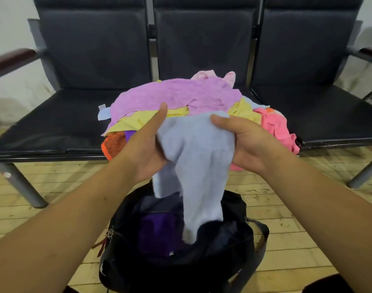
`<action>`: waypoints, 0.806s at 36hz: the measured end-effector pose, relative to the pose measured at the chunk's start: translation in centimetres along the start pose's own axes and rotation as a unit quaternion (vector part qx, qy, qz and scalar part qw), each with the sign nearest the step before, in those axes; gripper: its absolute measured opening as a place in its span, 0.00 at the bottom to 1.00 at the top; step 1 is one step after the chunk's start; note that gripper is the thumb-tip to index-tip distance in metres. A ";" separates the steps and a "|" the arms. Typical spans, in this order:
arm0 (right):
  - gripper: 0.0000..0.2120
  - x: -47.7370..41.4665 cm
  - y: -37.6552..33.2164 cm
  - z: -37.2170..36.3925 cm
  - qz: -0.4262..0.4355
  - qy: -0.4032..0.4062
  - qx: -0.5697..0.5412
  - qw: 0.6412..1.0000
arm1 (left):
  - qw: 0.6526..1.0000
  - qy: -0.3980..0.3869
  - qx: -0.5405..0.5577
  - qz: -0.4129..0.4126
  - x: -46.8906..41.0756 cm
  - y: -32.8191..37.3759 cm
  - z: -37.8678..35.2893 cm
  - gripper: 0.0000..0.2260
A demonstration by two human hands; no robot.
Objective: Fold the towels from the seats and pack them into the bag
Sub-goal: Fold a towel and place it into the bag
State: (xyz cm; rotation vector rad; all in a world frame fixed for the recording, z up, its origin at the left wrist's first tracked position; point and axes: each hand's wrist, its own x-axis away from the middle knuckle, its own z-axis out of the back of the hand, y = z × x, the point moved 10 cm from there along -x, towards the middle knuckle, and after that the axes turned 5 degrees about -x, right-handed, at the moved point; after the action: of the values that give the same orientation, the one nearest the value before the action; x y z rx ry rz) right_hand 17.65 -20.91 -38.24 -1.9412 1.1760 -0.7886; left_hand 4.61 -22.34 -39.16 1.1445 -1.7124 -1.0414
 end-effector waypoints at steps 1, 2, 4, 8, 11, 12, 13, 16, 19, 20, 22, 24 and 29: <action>0.11 0.0 -0.5 0.0 0.008 0.010 -0.028 1.000 | 0.999 -0.019 -0.046 0.002 -0.1 -0.5 -0.5 0.24; 0.12 -0.1 -0.9 0.2 0.013 0.013 -0.051 0.999 | 0.994 -0.030 -0.109 0.001 -0.2 -1.0 -0.9 0.21; 0.13 0.1 -1.6 0.6 0.018 0.021 -0.054 0.998 | 0.983 -0.050 -0.179 -0.006 -0.4 -1.9 -1.6 0.14; 0.19 0.3 -2.9 3.8 0.049 0.120 0.093 0.987 | 0.993 -0.051 -0.107 -0.005 -0.7 -1.9 -1.7 0.17; 0.14 0.7 -3.6 4.8 0.051 0.134 0.168 0.975 | 0.999 -0.024 -0.020 0.008 -0.8 -1.6 -1.5 0.20; 0.13 0.9 -3.5 4.6 0.039 0.120 0.127 0.984 | 1.000 -0.015 0.010 0.012 -0.8 -1.5 -1.5 0.21; 0.13 1.1 -3.3 4.2 0.029 0.097 0.057 0.993 | 0.999 -0.006 0.037 0.016 -0.7 -1.4 -1.5 0.22; 0.21 1.4 -2.5 3.2 -0.006 0.044 -0.089 0.995 | 0.994 0.002 0.109 0.003 -0.3 -0.4 -2.0 0.18; 0.26 1.7 0.4 2.9 -0.096 0.031 -0.005 0.995 | 0.991 0.004 0.134 0.002 -0.2 0.1 -2.3 0.20; 0.25 1.9 1.2 2.5 -0.119 0.017 0.028 0.992 | 0.991 0.005 0.131 0.004 -0.2 0.1 -2.3 0.22; 0.19 1.9 1.8 1.9 -0.129 -0.005 0.065 0.989 | 0.992 0.008 0.123 0.012 -0.2 0.0 -2.2 0.22; 0.16 1.7 1.3 1.8 -0.112 0.005 0.056 0.992 | 0.996 0.033 0.084 0.009 -0.2 0.3 -1.5 0.19; 0.15 1.1 -1.3 2.5 -0.022 0.047 0.039 0.998 | 0.986 0.135 -0.077 -0.066 -0.4 3.1 2.5 0.15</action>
State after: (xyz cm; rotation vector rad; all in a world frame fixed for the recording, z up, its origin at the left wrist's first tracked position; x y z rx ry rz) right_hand 20.68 -20.86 -38.44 -1.8885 1.1429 -0.9440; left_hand 1.54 -20.74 -37.15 1.2502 -1.3373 -1.0274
